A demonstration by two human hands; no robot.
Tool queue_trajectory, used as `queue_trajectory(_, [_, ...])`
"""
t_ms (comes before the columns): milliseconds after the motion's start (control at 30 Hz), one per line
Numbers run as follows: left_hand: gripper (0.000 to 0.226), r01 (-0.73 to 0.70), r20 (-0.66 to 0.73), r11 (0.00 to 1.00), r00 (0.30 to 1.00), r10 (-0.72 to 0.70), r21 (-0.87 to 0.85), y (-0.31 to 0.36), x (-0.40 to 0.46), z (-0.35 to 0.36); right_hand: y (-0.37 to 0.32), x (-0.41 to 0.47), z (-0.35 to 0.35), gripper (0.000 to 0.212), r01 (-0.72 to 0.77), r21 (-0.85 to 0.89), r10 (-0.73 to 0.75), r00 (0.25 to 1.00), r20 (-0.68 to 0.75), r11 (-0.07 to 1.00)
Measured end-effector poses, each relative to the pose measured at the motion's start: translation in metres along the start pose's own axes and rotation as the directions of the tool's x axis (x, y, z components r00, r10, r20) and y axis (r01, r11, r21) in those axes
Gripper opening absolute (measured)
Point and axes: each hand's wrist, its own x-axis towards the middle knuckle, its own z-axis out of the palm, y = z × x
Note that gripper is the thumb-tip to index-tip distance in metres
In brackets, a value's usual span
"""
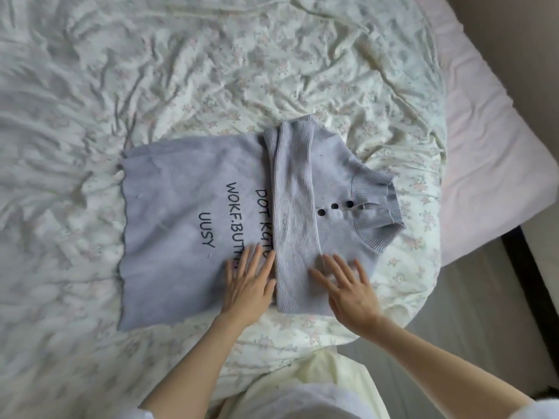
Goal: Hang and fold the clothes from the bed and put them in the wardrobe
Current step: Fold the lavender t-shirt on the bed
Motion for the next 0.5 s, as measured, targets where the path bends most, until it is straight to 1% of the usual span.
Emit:
queue_trajectory(33, [0.068,-0.002,-0.02,1.0,1.0,0.002,-0.006,-0.01,-0.007,0.0,0.0,-0.004,-0.002,0.062,-0.042,0.011,0.042,0.999,-0.03,0.999])
queue_trajectory(67, [0.066,-0.014,-0.049,1.0,0.999,0.014,0.002,-0.023,-0.018,0.005,-0.002,-0.009,-0.003,0.059,-0.144,0.074,0.149,0.987,-0.058,0.987])
queue_trajectory(100, [0.065,-0.025,-0.076,0.999,0.997,0.027,0.026,-0.038,-0.031,0.012,-0.004,-0.013,-0.002,0.057,-0.289,0.183,0.306,0.949,-0.072,0.94])
queue_trajectory(133, [0.068,-0.021,-0.112,0.999,0.993,0.026,0.049,-0.054,-0.045,0.021,-0.008,-0.019,0.0,0.058,-0.43,0.306,0.471,0.879,-0.075,0.85])
queue_trajectory(167, [0.075,-0.006,-0.137,0.998,0.99,0.014,0.062,-0.068,-0.058,0.028,-0.011,-0.022,0.003,0.061,-0.527,0.434,0.6,0.799,-0.039,0.731])
queue_trajectory(200, [0.084,0.037,-0.149,0.997,0.989,-0.027,0.063,-0.082,-0.071,0.036,-0.015,-0.024,0.004,0.065,-0.583,0.546,0.685,0.728,0.023,0.601])
queue_trajectory(233, [0.087,0.094,-0.168,0.992,0.983,-0.079,0.084,-0.094,-0.082,0.041,-0.02,-0.024,0.003,0.069,-0.611,0.634,0.737,0.669,0.095,0.473])
queue_trajectory(267, [0.081,0.138,-0.221,0.983,0.969,-0.109,0.12,-0.104,-0.09,0.045,-0.024,-0.022,0.001,0.072,-0.618,0.703,0.766,0.621,0.164,0.351])
queue_trajectory(333, [0.055,0.153,-0.301,0.972,0.949,-0.093,0.179,-0.12,-0.094,0.048,-0.034,-0.016,-0.003,0.075,-0.599,0.789,0.785,0.552,0.281,0.139])
queue_trajectory(367, [0.048,0.151,-0.32,0.966,0.944,-0.079,0.209,-0.123,-0.089,0.045,-0.038,-0.012,-0.005,0.075,-0.581,0.812,0.789,0.524,0.32,0.057])
queue_trajectory(433, [0.04,0.127,-0.353,0.958,0.935,-0.029,0.257,-0.125,-0.078,0.038,-0.045,-0.006,-0.009,0.072,-0.544,0.837,0.804,0.471,0.363,-0.059])
queue_trajectory(467, [0.035,0.107,-0.376,0.957,0.927,0.002,0.27,-0.125,-0.073,0.036,-0.049,-0.005,-0.014,0.071,-0.516,0.852,0.82,0.447,0.358,-0.091])
queue_trajectory(500, [0.035,0.095,-0.389,0.959,0.921,0.017,0.268,-0.124,-0.069,0.031,-0.05,-0.004,-0.018,0.07,-0.485,0.871,0.837,0.439,0.327,-0.086])
